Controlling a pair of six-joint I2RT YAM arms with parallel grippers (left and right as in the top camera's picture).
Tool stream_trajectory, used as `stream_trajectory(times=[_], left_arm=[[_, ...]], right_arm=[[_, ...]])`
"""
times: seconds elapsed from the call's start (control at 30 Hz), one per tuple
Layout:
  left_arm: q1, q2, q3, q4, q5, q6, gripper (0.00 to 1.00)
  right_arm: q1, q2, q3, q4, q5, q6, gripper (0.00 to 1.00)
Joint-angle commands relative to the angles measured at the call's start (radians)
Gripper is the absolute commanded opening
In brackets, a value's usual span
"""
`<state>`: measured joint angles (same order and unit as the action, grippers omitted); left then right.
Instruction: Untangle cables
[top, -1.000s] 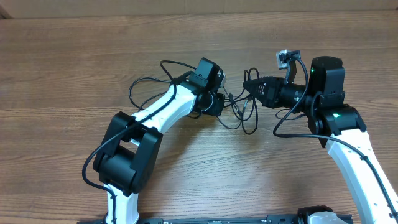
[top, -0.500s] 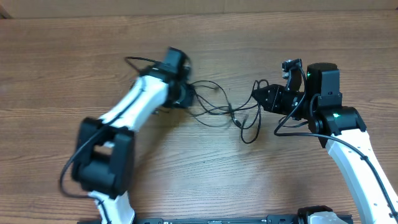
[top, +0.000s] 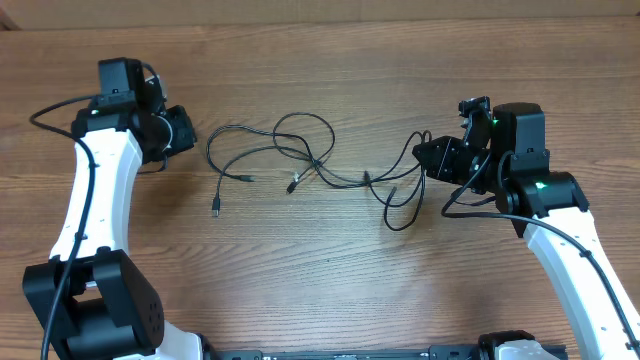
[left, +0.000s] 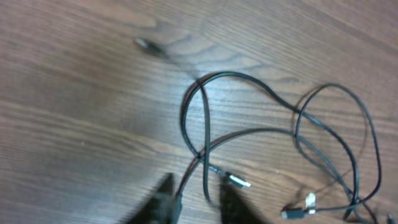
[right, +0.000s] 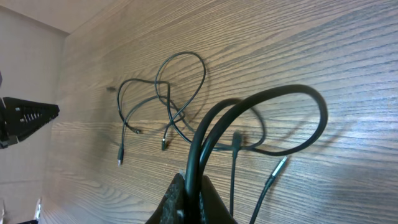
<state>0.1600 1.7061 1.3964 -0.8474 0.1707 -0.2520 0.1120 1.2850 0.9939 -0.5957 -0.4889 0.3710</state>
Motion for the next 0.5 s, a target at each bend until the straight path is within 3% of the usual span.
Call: stream_trajectory(times=[0.0,0.23,0.47], left_arm=[[-0.003,-0.016,0.014,-0.009,0.074,0.013,0.41],[-0.082,-0.011,0.013,-0.014,0.161,0.013,0.44],[-0.264,0.037,0.013,0.012,0.178,0.074,0.56]], right_arm=[[-0.001,-0.014,0.023,0.004,0.01,0.002,0.04],[-0.001,-0.014,0.023,-0.003,0.01,0.002,0.04],[-0.001,-0.014,0.023,-0.016,0.01,0.002,0.04]])
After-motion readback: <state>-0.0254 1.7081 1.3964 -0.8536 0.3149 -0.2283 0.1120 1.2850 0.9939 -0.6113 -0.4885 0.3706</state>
